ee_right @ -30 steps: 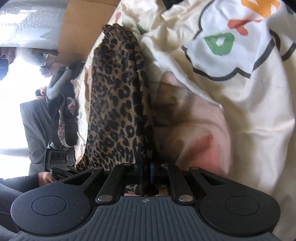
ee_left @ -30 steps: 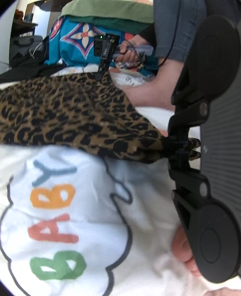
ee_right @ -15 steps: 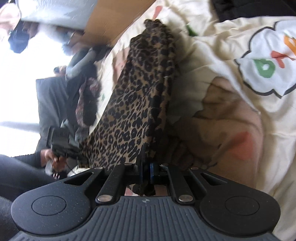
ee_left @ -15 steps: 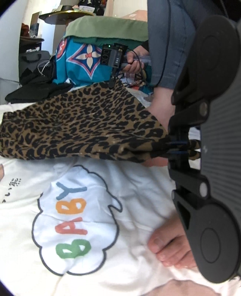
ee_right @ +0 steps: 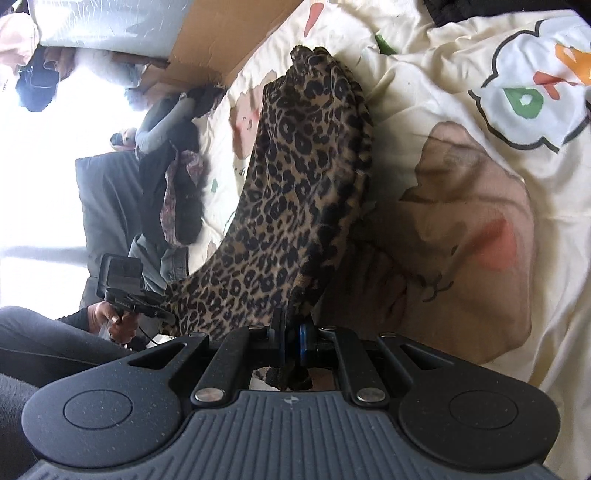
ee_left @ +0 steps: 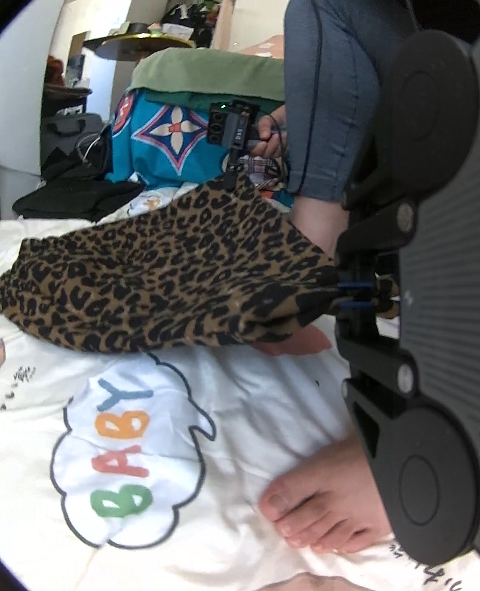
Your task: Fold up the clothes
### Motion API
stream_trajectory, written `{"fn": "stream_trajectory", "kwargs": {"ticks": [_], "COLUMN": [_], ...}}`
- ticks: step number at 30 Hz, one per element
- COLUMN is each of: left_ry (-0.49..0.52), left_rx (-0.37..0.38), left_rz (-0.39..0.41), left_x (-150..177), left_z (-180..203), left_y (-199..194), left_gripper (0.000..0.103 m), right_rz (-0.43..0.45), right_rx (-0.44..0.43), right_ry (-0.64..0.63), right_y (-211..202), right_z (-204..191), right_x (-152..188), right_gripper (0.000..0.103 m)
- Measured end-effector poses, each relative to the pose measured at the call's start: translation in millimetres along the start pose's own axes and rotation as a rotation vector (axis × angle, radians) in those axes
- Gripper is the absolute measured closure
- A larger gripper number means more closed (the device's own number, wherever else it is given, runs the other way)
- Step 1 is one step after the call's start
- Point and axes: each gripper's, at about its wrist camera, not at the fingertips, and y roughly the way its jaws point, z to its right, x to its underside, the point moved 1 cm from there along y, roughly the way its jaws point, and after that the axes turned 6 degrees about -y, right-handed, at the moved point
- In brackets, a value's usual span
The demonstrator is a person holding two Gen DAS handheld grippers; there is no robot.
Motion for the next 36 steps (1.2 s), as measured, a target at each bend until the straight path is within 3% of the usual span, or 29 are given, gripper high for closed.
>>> {"fn": "stream_trajectory", "kwargs": {"ticks": [12, 23, 36], "left_ry": [-0.009, 0.067, 0.058], "left_rx": [0.051, 0.048, -0.022], "left_rz": [0.128, 0.318, 0.381], "left_x": [-32, -71, -117], "left_z": [2, 6, -3], "left_y": [-33, -64, -57], "left_gripper": [0.096, 0.097, 0.097], "right_rz": [0.151, 0.259, 0.289], "right_rx": [0.015, 0.059, 0.156], "right_ry": [0.022, 0.014, -0.004], "right_y": [-7, -3, 14], "right_z": [-2, -13, -7], "right_x": [-23, -45, -83], "right_gripper": [0.098, 0.098, 0.098]}}
